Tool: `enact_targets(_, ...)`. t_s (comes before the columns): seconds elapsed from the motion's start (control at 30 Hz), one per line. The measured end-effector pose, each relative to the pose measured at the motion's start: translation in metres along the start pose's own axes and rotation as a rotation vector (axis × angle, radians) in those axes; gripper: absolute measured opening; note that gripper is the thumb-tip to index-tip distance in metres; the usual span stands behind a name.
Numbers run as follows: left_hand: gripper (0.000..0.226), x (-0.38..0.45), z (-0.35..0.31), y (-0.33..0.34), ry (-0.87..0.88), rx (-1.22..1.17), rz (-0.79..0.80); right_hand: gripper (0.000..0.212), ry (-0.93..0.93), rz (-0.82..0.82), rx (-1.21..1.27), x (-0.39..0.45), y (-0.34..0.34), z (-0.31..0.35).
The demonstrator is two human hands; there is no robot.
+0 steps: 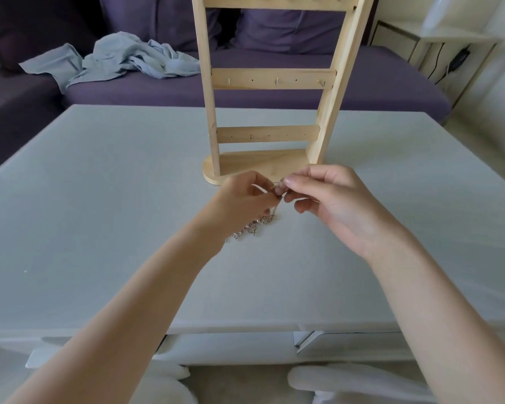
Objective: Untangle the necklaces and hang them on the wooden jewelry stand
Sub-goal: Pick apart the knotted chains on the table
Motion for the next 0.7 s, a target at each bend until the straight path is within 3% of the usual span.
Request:
enact_targets(0.1,0.013,0.000,0.002,-0.003,-0.105,-0.369,-0.064,0.017,0.039,-0.017,0.062,0.001,-0.005,-0.002)
enact_targets(0.2,0.020,0.002,0.005,-0.009,-0.109,-0.531,-0.225,0.016,0.097,-0.069,-0.124,0.001,-0.005,-0.007)
enact_targets(0.3,0.021,0.002,0.003,-0.010,-0.099,-0.688,-0.306,0.012,0.176,-0.009,-0.254,-0.002,0.001,-0.011)
enact_targets(0.37,0.020,0.002,0.003,-0.012,-0.088,-0.597,-0.295,0.013,0.176,-0.043,-0.217,-0.001,-0.002,-0.011)
enact_targets(0.53,0.022,-0.001,0.003,-0.007,-0.025,-0.010,-0.087,0.014,0.080,-0.241,-0.077,0.002,-0.027,-0.005)
enact_targets(0.6,0.024,-0.002,0.002,-0.003,-0.022,0.064,-0.010,0.013,0.067,-0.233,-0.099,0.002,-0.028,-0.005)
enact_targets(0.7,0.021,-0.002,-0.001,-0.004,-0.016,0.051,-0.020,0.012,0.072,-0.214,-0.182,0.001,-0.025,-0.006)
Point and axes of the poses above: each hand's wrist, its own x-axis towards the middle knuckle, its own y-axis out of the palm, z = x × y, the point moved 5 cm from there along x, towards the middle knuckle, and after that the axes turned 15 degrees about y, right-handed, at the moved point
